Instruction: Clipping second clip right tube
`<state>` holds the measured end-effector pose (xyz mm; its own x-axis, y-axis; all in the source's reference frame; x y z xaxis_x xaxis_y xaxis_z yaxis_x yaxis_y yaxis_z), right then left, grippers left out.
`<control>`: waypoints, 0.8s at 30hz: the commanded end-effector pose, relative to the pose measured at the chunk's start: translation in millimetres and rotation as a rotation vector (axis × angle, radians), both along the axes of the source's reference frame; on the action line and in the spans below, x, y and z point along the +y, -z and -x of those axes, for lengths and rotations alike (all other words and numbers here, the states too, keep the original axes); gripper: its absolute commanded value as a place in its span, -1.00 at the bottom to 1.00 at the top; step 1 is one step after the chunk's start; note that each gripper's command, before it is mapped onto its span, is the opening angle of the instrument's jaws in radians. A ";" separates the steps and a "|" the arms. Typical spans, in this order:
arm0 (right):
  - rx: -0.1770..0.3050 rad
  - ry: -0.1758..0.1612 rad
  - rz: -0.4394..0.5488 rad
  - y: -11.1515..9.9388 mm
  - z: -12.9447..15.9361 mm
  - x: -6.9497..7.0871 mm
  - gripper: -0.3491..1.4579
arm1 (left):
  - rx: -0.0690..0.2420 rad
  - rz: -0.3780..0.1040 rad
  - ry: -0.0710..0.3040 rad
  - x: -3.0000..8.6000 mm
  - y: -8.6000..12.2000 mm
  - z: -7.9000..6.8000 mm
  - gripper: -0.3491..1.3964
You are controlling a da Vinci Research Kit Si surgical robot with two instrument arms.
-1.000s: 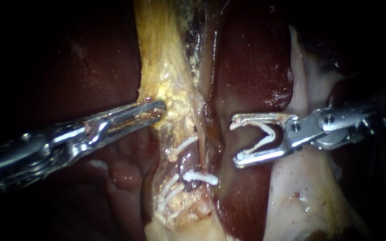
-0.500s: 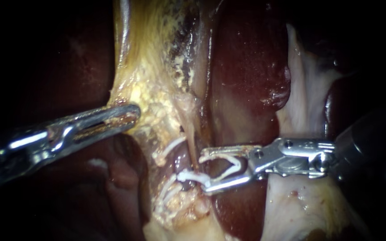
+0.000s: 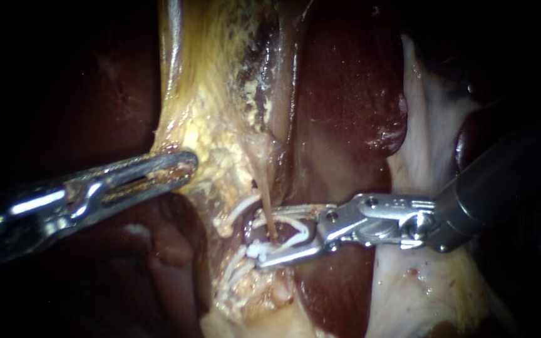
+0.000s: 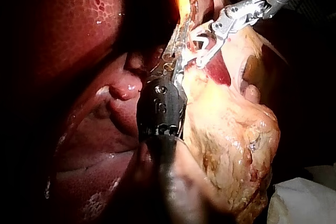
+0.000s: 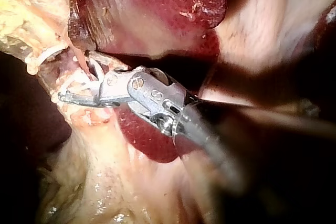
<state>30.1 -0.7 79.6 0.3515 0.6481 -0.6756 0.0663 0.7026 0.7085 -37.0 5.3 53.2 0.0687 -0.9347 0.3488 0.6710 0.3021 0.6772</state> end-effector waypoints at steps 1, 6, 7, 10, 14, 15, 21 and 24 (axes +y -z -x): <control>-0.001 -0.001 -0.004 -0.1 0.0 0.1 0.05 | 0.000 0.000 0.000 0.0 0.0 0.0 -1.00; 0.001 0.008 -0.037 -0.3 -0.1 0.2 0.02 | 0.000 0.000 0.000 0.0 0.0 0.0 -1.00; -0.002 0.007 -0.049 -0.3 -0.1 0.2 0.02 | 0.000 0.000 0.000 0.0 0.0 0.0 -1.00; -0.006 0.014 -0.082 -0.1 0.3 0.1 -0.39 | 0.000 0.000 0.000 0.0 0.0 0.0 -1.00; -0.072 0.043 -0.086 0.1 0.7 0.4 -1.00 | 0.000 0.000 0.000 -0.1 0.0 0.0 -1.00; -0.072 0.043 -0.086 0.2 0.8 0.4 -1.00 | 0.000 0.000 0.000 -0.1 0.0 0.0 -1.00; -0.077 0.047 -0.090 0.3 0.7 0.1 -1.00 | 0.000 0.000 0.000 -0.1 0.1 0.0 -1.00; -0.078 0.045 -0.089 0.4 0.7 0.0 -1.00 | 0.000 0.000 0.000 -0.1 0.1 0.0 -1.00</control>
